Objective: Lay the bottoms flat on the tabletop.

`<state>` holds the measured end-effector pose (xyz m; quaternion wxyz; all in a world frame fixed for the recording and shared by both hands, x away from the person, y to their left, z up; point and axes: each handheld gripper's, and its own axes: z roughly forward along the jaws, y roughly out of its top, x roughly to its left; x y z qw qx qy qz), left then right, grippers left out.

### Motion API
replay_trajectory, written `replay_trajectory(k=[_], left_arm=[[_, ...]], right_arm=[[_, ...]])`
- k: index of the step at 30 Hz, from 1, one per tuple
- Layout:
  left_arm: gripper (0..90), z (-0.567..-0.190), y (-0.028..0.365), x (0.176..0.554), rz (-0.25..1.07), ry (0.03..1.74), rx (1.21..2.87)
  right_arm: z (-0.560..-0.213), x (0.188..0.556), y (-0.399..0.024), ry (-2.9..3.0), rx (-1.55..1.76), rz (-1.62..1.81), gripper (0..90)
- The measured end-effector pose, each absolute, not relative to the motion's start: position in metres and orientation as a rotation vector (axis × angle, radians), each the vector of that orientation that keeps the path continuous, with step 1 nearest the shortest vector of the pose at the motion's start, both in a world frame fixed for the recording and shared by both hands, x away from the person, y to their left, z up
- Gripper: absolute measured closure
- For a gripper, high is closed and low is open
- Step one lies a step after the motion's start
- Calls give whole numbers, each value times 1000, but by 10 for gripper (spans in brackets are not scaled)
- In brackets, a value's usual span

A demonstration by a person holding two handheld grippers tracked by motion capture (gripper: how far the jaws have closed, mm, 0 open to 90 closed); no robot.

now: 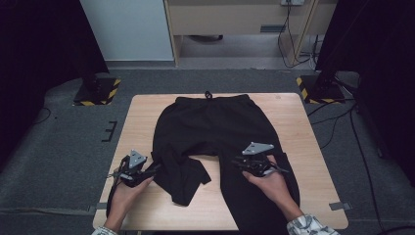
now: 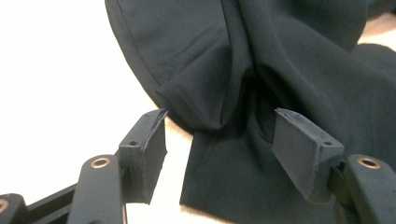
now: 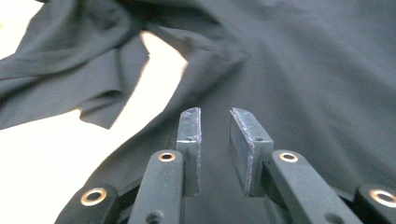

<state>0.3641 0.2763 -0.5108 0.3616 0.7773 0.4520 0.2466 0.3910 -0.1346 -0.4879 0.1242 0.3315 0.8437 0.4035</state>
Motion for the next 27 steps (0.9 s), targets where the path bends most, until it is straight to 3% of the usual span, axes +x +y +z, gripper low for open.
replay_trajectory(k=[4,8,11,15,18,27], left_arm=[[338,-516,276,376,636,1157,2023],[423,-519,275,386,645,1149,2036],[537,-517,273,392,652,1146,2048],[775,-514,272,399,602,1163,2039],[882,-510,270,400,575,1163,2030],[891,-477,270,408,616,1143,1908]], right_arm=[[-491,393,-111,2497,939,1169,643],[-491,394,-90,2530,916,1180,579],[-493,395,-76,2549,898,1180,556],[-497,395,-64,2568,882,1181,527],[-499,394,-58,2580,870,1180,519],[-503,390,-45,2621,832,1165,517]])
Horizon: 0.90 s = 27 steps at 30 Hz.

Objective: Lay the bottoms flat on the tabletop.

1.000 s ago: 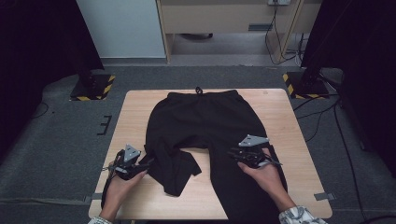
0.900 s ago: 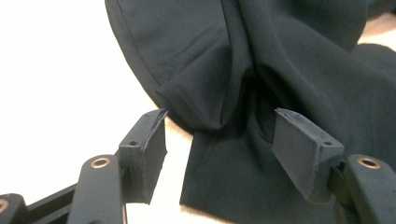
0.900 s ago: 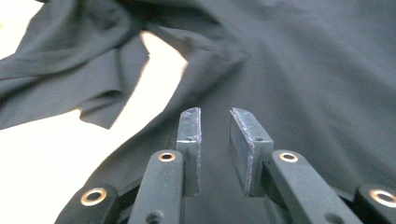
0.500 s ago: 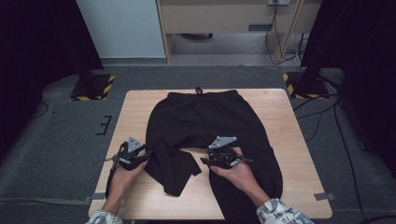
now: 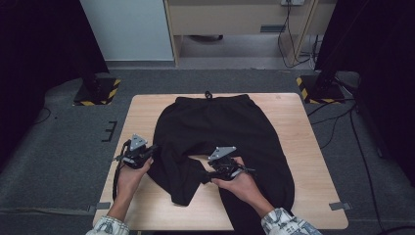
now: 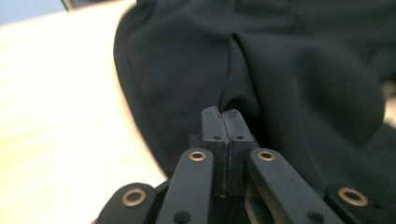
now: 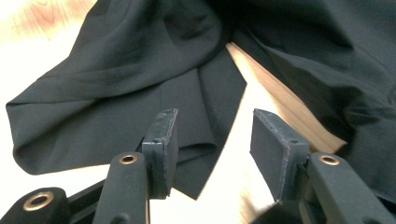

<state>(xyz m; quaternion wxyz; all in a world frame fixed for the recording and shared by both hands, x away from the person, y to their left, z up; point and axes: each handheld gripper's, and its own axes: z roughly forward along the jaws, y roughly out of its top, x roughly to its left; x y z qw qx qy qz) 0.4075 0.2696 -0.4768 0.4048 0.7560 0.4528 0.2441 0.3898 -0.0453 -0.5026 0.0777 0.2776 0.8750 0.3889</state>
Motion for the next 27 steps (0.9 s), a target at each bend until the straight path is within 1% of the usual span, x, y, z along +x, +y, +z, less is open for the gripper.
replay_trajectory(k=[5,11,16,20,21,25,27], left_arm=[[891,-459,264,435,630,1123,1921],[892,-461,257,468,604,1124,1964],[892,-473,255,478,573,1116,1986],[893,-474,257,479,559,1121,1976],[893,-473,257,479,558,1119,1967],[893,-467,260,478,557,1119,1945],[893,-463,260,479,560,1119,1940]], right_arm=[[-504,387,-37,2625,815,1153,523],[-506,382,-35,2612,838,1149,555],[-507,378,-33,2597,873,1170,544],[-513,380,-23,2607,869,1168,507],[-515,381,-21,2613,868,1158,511],[-524,384,-10,2637,848,1111,585],[-523,383,-8,2651,834,1114,686]])
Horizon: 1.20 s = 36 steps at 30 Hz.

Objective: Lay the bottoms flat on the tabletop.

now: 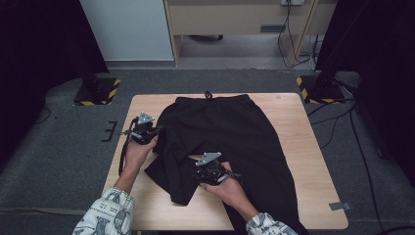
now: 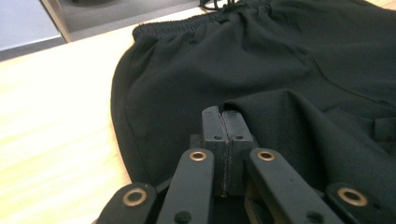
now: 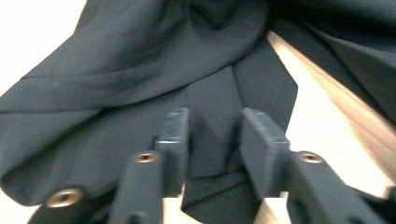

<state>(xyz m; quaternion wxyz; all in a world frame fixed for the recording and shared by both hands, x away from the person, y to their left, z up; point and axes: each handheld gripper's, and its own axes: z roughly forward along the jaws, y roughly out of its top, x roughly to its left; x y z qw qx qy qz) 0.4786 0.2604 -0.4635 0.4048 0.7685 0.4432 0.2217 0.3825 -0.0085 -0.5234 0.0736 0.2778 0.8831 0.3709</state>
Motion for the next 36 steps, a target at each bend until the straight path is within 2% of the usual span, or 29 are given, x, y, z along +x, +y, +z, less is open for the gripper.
replay_trajectory(k=[3,8,11,13,17,27,31,34,36], left_arm=[[892,-459,261,482,558,1120,1932],[892,-458,260,484,540,1120,1935],[878,-465,258,480,528,1113,1961],[836,-469,260,475,539,1110,1963],[757,-477,269,465,523,1130,1941],[649,-492,291,431,536,1174,1904],[631,-496,297,411,542,1161,1946],[625,-503,299,395,536,1153,1990],[606,-507,301,386,519,1143,2013]], right_arm=[[-523,372,-7,2688,795,1108,754],[-521,344,-5,2830,666,1147,769],[-519,341,-6,2812,660,1158,663],[-516,348,-7,2770,711,1164,583],[-511,361,-4,2678,761,1172,505],[-518,387,18,2648,878,1151,428],[-512,395,23,2620,916,1229,439],[-515,401,29,2636,932,1158,451],[-518,404,32,2644,928,1125,509]])
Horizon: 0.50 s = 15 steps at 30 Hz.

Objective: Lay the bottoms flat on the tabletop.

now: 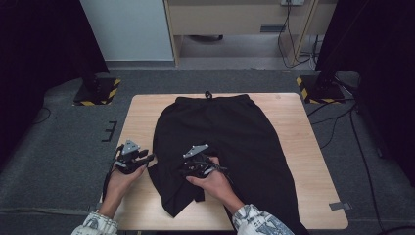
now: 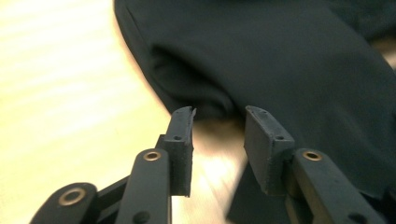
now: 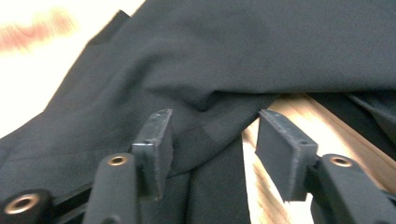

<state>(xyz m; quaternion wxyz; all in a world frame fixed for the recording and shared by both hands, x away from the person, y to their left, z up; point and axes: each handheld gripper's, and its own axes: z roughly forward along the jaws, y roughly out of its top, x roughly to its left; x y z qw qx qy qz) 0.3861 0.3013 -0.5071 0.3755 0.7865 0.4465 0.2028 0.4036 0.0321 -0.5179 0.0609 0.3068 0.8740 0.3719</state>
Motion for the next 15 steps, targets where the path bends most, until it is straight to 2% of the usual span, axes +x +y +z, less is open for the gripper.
replay_trajectory(k=[5,6,12,15], left_arm=[[580,-510,304,375,475,1137,2005],[575,-510,302,375,462,1129,2012],[572,-520,292,374,386,1085,2102],[619,-523,289,374,389,1074,2154]], right_arm=[[-520,408,35,2679,913,1107,832],[-521,409,35,2684,918,1117,871],[-508,407,24,2640,904,1166,884],[-500,406,12,2608,910,1171,884]])
